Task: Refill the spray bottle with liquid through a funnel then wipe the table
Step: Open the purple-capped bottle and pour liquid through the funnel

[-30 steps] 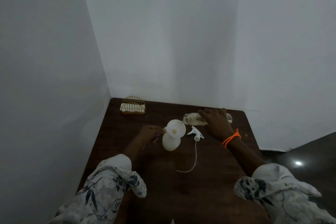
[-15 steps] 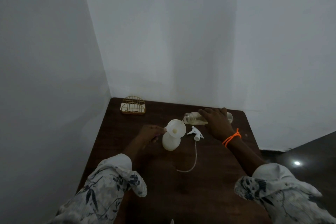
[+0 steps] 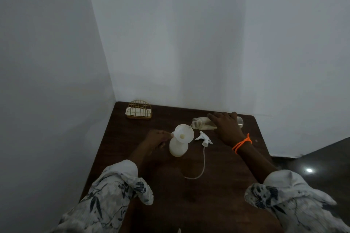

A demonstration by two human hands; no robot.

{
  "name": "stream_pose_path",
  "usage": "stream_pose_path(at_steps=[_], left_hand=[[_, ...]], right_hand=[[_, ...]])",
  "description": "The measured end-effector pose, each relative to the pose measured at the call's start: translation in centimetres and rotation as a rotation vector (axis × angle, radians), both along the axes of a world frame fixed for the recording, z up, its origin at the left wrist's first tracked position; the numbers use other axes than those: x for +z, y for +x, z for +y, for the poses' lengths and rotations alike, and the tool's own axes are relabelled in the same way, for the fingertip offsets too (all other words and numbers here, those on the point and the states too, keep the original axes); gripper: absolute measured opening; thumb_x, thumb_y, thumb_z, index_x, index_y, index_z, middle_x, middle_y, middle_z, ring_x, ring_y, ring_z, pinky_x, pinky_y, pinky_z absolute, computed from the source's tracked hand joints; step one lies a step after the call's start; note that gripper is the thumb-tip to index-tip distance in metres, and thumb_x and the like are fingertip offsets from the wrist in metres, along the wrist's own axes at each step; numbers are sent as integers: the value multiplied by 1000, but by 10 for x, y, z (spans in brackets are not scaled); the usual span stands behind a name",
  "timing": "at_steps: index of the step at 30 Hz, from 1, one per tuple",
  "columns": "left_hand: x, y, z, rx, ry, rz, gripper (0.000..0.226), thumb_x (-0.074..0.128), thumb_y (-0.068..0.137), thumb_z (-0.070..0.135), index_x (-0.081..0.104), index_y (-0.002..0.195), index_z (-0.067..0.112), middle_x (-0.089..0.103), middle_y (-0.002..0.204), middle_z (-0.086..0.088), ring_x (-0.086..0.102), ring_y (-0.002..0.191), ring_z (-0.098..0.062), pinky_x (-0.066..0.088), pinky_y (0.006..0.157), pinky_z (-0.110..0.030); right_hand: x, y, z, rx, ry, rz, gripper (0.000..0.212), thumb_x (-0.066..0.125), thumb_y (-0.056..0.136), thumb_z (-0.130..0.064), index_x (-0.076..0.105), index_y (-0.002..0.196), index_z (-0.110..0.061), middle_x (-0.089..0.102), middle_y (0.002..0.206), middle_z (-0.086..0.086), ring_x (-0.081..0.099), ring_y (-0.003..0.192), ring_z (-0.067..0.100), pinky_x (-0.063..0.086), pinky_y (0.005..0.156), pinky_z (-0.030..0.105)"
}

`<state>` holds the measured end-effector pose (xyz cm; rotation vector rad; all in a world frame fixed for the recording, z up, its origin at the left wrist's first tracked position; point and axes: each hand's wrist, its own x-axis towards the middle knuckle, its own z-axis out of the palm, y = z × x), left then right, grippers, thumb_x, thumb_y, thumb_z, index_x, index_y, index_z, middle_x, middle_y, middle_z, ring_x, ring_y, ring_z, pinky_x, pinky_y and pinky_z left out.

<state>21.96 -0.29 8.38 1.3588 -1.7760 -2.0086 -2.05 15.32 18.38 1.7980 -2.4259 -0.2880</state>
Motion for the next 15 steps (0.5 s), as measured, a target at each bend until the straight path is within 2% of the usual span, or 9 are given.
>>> stream_pose_path(at_steps=[11, 15], left_hand=[[2, 2, 1, -8, 26, 7, 15, 73, 92, 24, 75, 101, 13, 60, 65, -4, 51, 54, -13, 42, 49, -24], [-2, 3, 0, -12, 43, -8, 18, 74, 91, 27, 75, 102, 13, 61, 67, -4, 52, 57, -14, 43, 52, -26]], right_hand=[[0, 2, 2, -1, -15, -8, 58, 72, 82, -21, 53, 137, -25, 64, 127, 2, 61, 112, 29, 34, 93, 46], [-1, 1, 2, 1, -16, -2, 57, 72, 82, -22, 53, 136, -26, 65, 125, 1, 61, 111, 28, 34, 92, 45]])
